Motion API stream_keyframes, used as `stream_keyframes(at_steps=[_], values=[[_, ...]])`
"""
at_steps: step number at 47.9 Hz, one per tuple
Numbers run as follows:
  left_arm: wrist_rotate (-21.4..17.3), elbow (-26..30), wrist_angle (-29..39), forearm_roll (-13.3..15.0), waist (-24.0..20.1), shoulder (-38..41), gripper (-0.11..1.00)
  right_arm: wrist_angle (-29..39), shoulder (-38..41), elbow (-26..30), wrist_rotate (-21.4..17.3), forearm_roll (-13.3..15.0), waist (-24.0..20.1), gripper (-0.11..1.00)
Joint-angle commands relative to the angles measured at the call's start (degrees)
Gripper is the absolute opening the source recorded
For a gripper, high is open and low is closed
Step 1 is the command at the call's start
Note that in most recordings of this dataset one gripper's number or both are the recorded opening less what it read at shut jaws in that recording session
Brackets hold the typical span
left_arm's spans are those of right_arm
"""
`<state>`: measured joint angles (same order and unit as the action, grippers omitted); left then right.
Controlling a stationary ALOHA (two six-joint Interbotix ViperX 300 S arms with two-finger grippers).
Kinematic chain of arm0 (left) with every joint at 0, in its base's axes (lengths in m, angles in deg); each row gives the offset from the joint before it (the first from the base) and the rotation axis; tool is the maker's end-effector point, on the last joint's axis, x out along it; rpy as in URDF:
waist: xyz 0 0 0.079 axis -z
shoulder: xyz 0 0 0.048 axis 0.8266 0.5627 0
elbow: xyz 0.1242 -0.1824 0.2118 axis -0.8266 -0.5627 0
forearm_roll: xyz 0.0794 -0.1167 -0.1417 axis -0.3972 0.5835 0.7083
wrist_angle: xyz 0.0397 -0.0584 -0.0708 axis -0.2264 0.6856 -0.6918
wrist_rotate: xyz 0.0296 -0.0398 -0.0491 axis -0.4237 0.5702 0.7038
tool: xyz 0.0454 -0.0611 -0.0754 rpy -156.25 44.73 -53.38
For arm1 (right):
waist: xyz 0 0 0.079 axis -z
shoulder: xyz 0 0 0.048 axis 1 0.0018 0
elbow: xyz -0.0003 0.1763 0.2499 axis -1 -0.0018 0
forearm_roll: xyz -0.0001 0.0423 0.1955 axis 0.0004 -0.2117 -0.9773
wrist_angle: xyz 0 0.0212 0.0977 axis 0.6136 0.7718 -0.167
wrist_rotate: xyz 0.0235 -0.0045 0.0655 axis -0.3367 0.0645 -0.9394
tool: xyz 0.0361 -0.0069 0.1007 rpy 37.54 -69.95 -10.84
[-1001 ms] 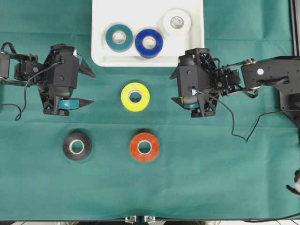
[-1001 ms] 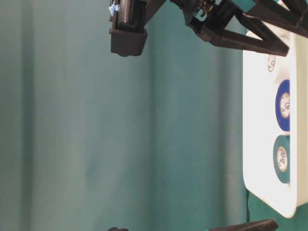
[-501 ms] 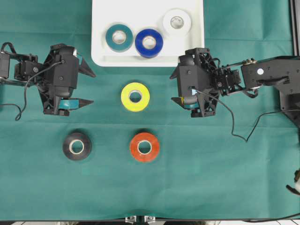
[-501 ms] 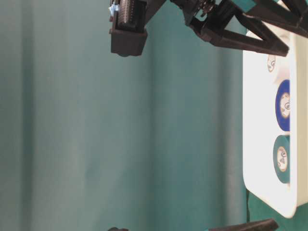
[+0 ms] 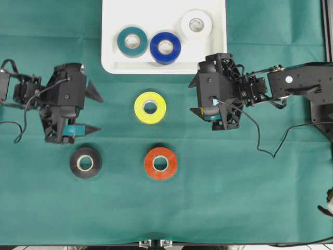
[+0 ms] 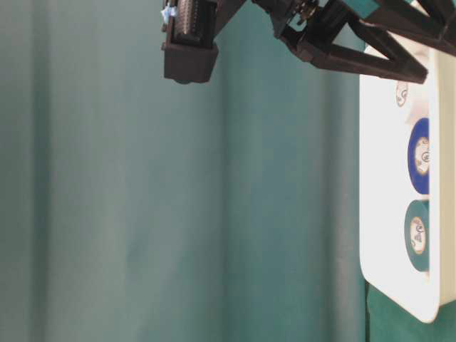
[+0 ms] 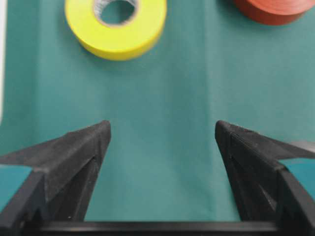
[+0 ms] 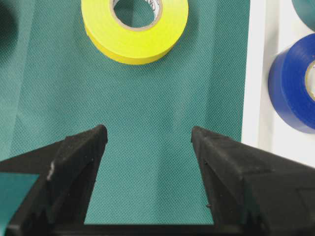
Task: Put the tape alternately from left to right into the white case.
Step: 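Move the left gripper down onto the black tape roll and grasp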
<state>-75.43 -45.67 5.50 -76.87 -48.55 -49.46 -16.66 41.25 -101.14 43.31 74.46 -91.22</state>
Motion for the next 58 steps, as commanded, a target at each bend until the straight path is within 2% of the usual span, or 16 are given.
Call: stream_keyframes(at_steps=[1,11,23,42,58], values=[[2.0,-0.8,0.9,0.1,2.6,-0.4,0.82,-0.5,-1.3,0.8,-0.1,-0.1,-0.2,0.77],[8.3,-1.2,3.9,0.0,8.4,-0.4,0.82,-2.2,-1.3,0.6,0.0,-0.2,-0.2,0.78],[13.1,-0.9,4.2,0.1,11.0,3.5,0.82,-3.4,-1.2,0.5,-0.1,-0.1,-0.2,0.78],[13.6,1.0,3.9,0.1,11.3,10.0,0.82,-3.4,-1.3,0.5,-0.1,-0.1,-0.2,0.78],[13.5,2.6,3.9,0.0,11.3,12.5,0.81,-3.4,-1.3,0.4,-0.1,-0.2,-0.2,0.78]])
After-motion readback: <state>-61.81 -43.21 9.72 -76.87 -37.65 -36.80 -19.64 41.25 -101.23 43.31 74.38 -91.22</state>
